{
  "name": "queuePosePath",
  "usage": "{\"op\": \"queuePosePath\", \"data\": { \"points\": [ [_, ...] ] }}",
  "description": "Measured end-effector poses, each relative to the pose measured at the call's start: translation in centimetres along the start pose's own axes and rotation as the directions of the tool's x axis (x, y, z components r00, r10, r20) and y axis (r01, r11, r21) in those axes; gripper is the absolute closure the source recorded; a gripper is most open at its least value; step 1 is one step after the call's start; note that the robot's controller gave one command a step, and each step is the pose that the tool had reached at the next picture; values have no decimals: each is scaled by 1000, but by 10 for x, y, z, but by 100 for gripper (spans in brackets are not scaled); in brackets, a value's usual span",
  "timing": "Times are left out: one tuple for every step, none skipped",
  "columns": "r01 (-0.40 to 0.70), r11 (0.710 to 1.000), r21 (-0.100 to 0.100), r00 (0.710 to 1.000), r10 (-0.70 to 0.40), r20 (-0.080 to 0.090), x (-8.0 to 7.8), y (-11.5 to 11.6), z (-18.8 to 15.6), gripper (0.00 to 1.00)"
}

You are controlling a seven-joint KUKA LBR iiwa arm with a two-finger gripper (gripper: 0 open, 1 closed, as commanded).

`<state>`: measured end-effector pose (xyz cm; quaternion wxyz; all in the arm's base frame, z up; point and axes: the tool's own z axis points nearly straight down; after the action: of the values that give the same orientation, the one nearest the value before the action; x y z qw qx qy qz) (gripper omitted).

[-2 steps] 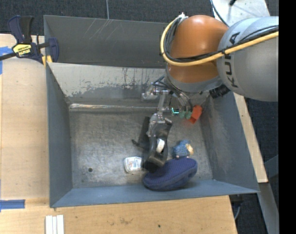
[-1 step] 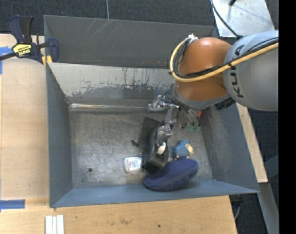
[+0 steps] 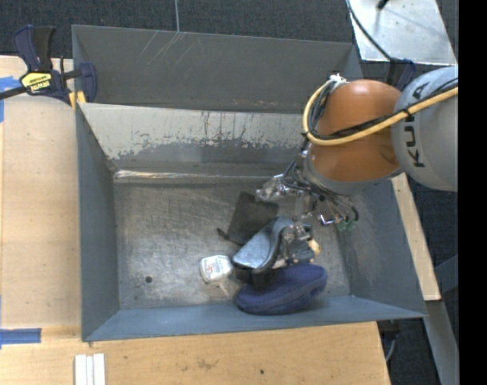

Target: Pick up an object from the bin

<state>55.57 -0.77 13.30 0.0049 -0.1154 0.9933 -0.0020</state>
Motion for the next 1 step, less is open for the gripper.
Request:
{"op": "queuePosePath", "data": {
  "points": [
    [0, 1000, -3, 1000, 0, -20, 4, 0, -1, 100]
  ]
}}
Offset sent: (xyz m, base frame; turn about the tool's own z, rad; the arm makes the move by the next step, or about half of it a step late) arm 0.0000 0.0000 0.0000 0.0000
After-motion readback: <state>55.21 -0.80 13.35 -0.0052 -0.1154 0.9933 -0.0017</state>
